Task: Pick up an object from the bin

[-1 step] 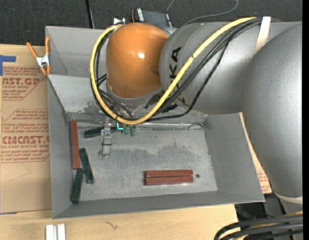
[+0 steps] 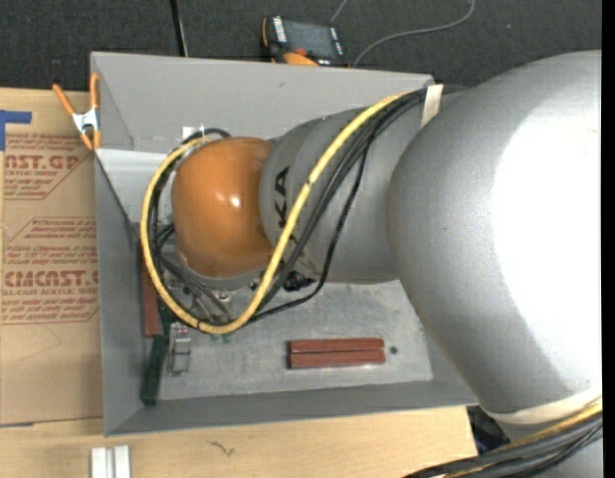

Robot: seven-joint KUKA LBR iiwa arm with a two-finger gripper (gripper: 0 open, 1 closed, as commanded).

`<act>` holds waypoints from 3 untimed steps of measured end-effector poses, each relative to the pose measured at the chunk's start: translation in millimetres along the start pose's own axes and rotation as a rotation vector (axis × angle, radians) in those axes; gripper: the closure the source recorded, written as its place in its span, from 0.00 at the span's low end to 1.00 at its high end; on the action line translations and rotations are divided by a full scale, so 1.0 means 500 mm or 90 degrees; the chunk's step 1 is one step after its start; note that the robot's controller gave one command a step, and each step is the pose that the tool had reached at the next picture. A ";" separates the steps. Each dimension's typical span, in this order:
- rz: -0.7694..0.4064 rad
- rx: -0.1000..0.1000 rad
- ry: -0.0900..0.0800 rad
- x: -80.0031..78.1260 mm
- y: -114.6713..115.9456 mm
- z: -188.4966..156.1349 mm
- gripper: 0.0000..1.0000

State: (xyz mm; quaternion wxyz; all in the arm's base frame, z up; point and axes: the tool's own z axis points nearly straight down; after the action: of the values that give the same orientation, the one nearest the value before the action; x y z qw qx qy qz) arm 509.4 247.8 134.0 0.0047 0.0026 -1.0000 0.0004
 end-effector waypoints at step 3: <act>-0.138 0.003 -0.013 -0.171 -0.288 0.022 0.00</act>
Offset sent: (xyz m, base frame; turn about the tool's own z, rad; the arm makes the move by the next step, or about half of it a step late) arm -0.0260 -0.0226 -0.0640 -0.2447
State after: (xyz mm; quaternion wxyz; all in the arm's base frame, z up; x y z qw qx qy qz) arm 595.5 104.4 122.3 -0.0054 0.1106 -0.9938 0.0020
